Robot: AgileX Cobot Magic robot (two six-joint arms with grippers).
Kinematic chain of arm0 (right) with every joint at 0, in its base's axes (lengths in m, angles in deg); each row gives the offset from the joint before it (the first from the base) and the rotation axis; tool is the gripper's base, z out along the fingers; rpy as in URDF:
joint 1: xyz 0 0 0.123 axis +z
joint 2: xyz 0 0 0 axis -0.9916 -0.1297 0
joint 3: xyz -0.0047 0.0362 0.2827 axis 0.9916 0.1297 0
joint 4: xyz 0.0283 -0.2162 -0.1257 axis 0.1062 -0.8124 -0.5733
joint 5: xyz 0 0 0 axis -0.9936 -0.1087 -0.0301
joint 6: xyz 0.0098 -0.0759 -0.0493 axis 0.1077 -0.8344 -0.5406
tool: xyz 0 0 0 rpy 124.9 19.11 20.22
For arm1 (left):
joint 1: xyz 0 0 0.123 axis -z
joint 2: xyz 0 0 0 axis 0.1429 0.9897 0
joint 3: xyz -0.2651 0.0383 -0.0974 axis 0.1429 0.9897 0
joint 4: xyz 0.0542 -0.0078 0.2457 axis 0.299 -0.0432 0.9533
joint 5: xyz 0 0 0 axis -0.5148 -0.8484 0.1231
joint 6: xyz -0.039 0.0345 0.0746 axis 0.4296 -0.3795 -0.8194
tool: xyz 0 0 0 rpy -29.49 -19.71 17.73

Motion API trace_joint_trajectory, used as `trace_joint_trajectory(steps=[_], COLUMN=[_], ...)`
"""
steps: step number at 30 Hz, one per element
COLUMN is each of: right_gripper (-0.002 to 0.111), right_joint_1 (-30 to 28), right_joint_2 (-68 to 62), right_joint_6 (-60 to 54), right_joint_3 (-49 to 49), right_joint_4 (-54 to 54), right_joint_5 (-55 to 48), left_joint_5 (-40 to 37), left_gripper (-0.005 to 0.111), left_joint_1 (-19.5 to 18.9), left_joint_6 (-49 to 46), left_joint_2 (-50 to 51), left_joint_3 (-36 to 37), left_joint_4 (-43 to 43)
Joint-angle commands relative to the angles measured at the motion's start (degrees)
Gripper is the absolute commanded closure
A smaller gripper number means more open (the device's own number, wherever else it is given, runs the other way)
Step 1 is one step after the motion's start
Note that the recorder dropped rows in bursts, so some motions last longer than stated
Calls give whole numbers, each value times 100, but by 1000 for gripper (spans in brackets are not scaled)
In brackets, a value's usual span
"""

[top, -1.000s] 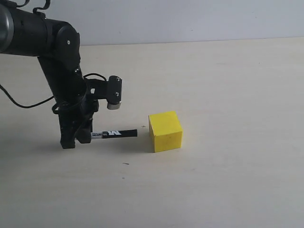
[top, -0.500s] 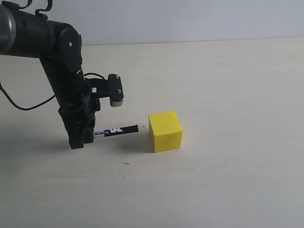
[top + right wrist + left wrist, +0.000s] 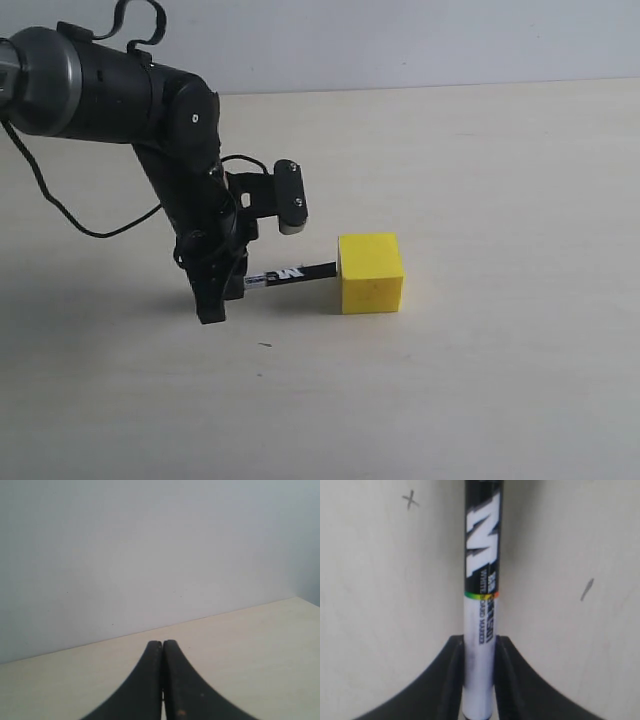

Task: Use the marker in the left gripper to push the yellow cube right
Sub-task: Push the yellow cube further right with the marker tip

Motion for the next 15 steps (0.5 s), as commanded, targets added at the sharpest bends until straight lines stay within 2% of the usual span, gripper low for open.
trace_joint_trajectory(steps=[1,5,15], right_gripper=[108,108,108], right_joint_1=[-21,-21,-21], right_joint_2=[38,38,38], right_joint_6=[-14,-14,-14], right_joint_3=[26,26,26], right_joint_4=[-6,-6,-6], right_joint_5=[19,19,19], left_joint_5=[-403,-651,-621], left_gripper=[107,107,107], left_joint_1=[-238,-321,-319], left_joint_6=[89,89,-365], left_joint_2=[3,3,3], left_joint_3=[-35,-35,-231], left_joint_4=[265,582,331])
